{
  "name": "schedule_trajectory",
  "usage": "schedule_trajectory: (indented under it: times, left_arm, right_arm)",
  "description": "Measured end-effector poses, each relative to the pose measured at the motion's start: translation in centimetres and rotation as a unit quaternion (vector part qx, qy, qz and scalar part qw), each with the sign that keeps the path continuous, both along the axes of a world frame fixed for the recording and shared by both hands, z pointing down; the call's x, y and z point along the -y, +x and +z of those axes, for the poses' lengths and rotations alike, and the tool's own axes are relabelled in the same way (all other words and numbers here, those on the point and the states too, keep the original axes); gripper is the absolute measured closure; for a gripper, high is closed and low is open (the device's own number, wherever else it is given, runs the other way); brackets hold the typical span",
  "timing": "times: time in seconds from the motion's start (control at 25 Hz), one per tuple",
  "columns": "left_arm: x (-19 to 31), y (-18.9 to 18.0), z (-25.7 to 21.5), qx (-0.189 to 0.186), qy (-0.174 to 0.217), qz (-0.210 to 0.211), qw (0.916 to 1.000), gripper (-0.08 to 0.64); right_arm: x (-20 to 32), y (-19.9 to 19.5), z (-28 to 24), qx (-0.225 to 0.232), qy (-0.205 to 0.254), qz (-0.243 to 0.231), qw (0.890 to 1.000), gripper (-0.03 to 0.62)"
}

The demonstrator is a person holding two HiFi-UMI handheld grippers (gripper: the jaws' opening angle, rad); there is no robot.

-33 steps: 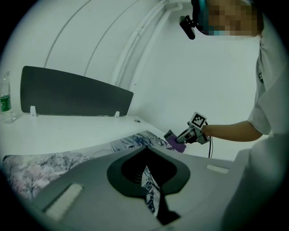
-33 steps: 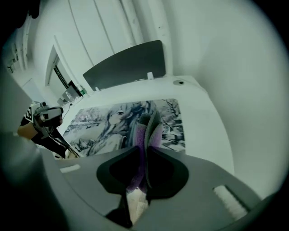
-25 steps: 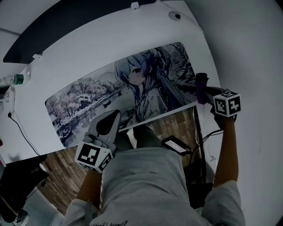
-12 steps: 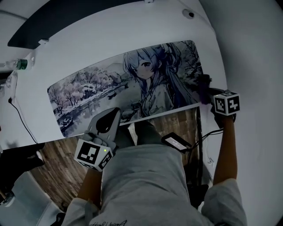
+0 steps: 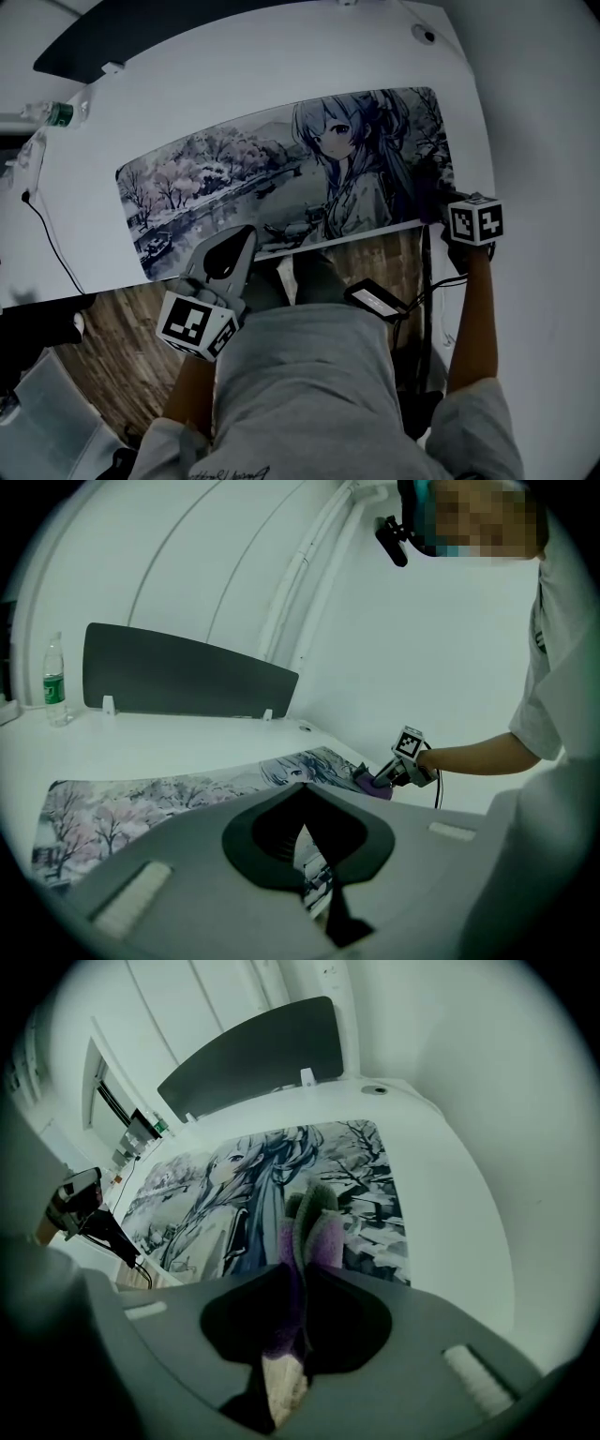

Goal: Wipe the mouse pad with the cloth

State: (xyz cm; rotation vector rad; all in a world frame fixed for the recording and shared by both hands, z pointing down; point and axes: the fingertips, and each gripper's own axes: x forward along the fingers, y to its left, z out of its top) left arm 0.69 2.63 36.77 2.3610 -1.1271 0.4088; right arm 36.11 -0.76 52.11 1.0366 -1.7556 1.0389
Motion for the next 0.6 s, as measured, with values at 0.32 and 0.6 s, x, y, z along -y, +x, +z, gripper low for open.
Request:
schedule_trajectory:
  times: [0.32, 0.6]
  left_arm:
    - [-1.4, -3.9, -0.3, -0.004, 0.002, -0.007, 1.0, 0.541]
    - [-3.0, -6.9, -0.5, -0.009, 0.006, -0.016, 0.9998, 0.541]
  right_arm:
    - [-1.2, -6.1, 0.0, 0.01, -0.002, -0.008, 1.0, 0.525]
    - [-2.1, -10.8, -0.1, 0.028, -0.002, -0.014, 1.0, 0.525]
